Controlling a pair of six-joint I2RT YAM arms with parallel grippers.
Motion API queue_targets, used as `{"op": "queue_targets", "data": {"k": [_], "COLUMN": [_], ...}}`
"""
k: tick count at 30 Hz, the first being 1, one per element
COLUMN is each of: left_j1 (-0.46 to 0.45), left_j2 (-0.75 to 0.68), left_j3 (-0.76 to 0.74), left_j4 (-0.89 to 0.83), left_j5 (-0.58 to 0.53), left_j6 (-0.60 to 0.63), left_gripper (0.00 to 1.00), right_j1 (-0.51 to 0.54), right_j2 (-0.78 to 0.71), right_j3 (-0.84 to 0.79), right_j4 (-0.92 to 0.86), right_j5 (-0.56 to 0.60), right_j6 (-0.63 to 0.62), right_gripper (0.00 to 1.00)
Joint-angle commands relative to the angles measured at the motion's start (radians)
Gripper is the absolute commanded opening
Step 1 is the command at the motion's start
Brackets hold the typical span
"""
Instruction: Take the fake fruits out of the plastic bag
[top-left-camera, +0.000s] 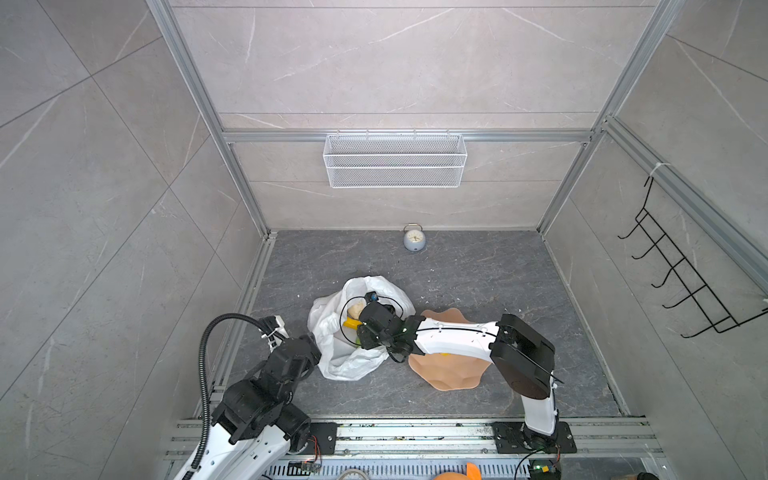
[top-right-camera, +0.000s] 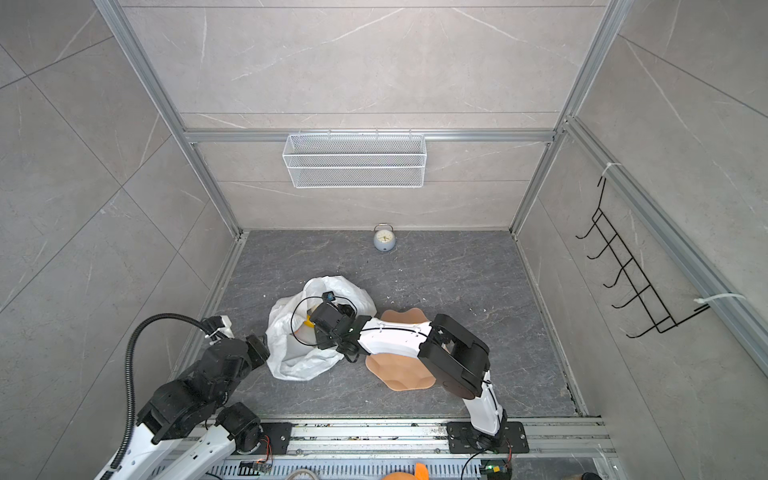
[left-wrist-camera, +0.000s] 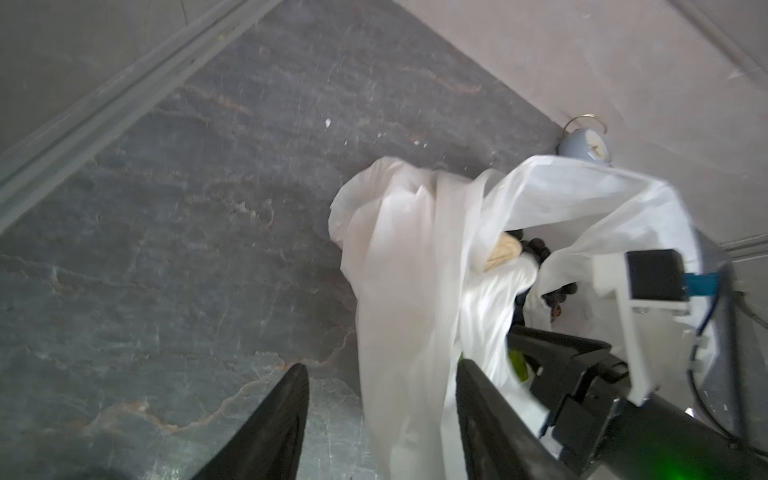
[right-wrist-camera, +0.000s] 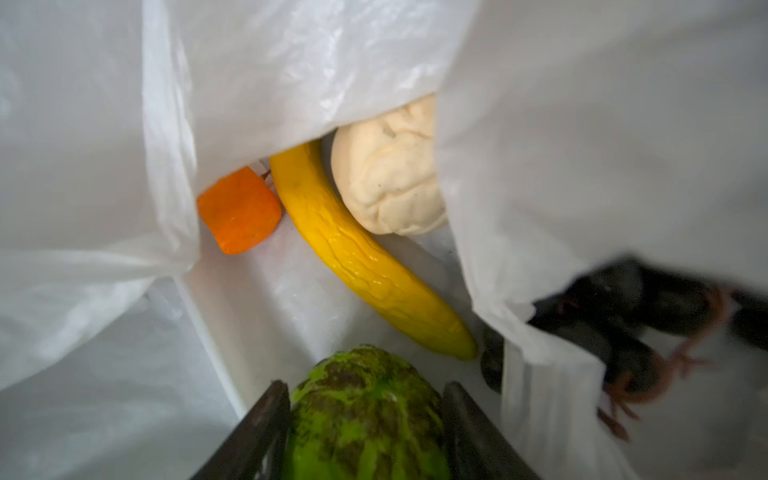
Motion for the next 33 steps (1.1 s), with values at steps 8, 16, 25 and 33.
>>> {"op": "queue_targets", "data": {"k": [8, 16, 25, 33], "left_j1": [0.028, 0.220, 0.228, 0.230], "left_j2": [0.356, 0.715, 0.966, 1.150], "left_j3": [0.273, 0.300, 0.371, 0.416], "left_j4": [0.148, 0.304, 0.361, 0.373], "left_j5": [0.182, 0.441, 0.390, 0.327], "left_j6": [0.359, 0.413, 0.446, 0.463], "left_gripper": [0.94, 0.97, 0.91, 0.76], "right_j1": [0.005, 0.007, 0.007, 0.006], "right_j2": [-0.128, -0.163, -0.177, -0.180], "right_j3": [-0.182, -0.227, -0.249, -0.245], "right_j4": [0.169, 0.193, 0.216, 0.221], "right_j5": [0.046, 0.091, 0.087, 0.091], "right_j6": [0.052, 0.058, 0.070, 0.068], "right_gripper": [0.60, 0.60, 0.61, 0.61]}}
